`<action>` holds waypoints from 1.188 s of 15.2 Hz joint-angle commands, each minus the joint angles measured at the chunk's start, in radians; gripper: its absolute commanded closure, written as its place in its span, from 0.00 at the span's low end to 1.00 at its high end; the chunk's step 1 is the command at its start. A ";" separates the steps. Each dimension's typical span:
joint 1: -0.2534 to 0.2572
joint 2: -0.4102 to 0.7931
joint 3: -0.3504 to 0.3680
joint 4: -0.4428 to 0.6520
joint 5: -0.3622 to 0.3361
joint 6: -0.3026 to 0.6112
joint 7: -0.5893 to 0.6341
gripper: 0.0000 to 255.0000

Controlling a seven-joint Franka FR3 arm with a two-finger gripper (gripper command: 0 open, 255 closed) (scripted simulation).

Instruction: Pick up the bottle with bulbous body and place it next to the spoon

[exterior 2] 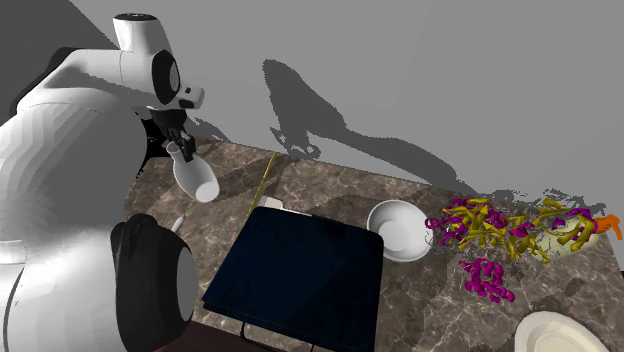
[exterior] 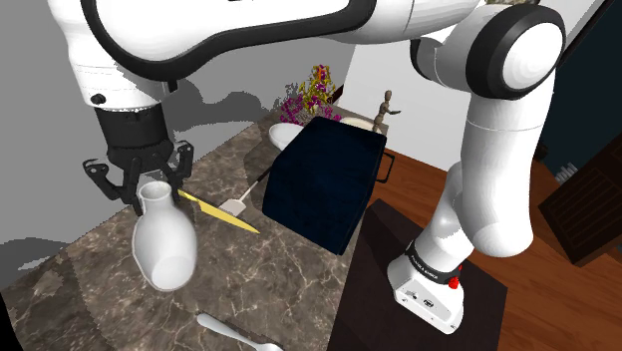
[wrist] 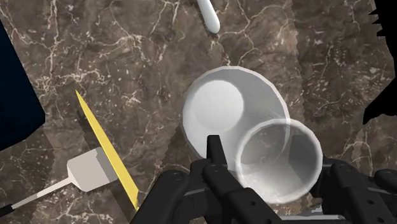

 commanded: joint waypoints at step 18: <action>0.004 0.014 -0.001 0.148 -0.004 -0.133 0.003 0.00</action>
